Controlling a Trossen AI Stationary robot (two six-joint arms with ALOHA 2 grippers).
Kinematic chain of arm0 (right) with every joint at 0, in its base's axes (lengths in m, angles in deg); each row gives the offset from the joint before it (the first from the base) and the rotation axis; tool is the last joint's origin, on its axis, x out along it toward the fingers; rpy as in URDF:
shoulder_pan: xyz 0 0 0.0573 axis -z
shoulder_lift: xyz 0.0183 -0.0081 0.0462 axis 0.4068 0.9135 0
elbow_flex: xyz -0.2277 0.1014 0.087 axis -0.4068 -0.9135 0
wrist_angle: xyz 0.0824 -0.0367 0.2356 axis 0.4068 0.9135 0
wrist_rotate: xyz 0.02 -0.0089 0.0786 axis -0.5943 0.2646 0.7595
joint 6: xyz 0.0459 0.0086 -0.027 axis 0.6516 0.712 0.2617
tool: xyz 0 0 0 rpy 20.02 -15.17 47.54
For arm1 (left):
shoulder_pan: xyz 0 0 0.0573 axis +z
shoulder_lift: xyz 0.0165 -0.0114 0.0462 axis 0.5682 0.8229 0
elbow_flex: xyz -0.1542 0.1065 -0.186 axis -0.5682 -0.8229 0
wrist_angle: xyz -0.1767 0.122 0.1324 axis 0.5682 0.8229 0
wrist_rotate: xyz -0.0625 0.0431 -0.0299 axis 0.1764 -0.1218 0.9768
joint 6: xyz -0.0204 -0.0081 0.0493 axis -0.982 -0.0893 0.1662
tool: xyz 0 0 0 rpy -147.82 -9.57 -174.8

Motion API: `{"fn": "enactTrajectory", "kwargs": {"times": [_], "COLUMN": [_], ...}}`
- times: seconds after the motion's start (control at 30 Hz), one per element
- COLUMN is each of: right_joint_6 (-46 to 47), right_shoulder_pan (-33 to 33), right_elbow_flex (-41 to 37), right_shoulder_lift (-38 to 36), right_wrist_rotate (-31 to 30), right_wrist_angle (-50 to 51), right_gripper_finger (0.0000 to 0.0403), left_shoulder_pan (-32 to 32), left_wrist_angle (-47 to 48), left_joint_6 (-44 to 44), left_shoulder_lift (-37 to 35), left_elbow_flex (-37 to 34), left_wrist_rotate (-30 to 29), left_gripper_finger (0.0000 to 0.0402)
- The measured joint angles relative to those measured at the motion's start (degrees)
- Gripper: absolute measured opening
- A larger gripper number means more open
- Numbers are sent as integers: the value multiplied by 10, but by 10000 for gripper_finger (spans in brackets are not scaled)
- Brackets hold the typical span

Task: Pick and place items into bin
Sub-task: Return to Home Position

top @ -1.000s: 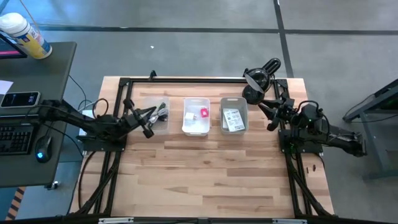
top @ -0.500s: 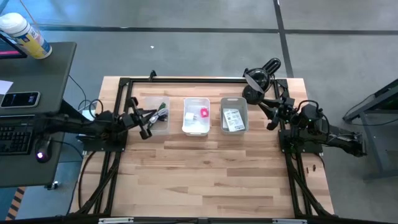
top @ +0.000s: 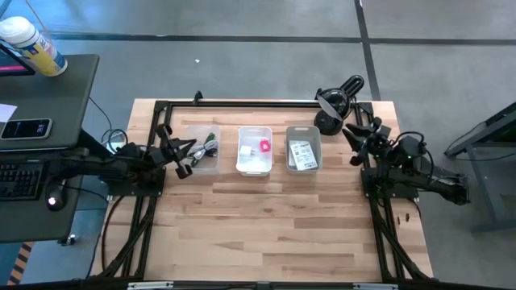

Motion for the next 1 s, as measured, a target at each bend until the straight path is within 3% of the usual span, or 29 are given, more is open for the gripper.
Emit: {"fn": "enactTrajectory", "kwargs": {"times": [0.3, 0.43, 0.57, 0.8, 1.0], "right_joint_6": [65, 80, 69, 54, 44], "right_shoulder_pan": [-3, -31, -79, -167, -205], "right_elbow_flex": [-28, -72, -100, -101, -101], "right_shoulder_lift": [-3, -3, -2, 0, -1], "right_wrist_rotate": [102, 104, 54, -38, -119], "right_wrist_angle": [6, -72, -137, -97, -39], "right_gripper_finger": [119, 119, 119, 119, 119], "left_shoulder_pan": [0, 0, 0, 0, 0], "left_wrist_angle": [128, 142, 149, 160, 213], "left_joint_6": [-9, -15, -17, -33, -50], "left_shoulder_lift": [-137, -140, -140, -140, -139], "left_elbow_flex": [0, 0, 0, 0, 0], "left_wrist_rotate": [12, 30, 29, 38, 53], "left_gripper_finger": [1, 1, 1, 1, 1]}}
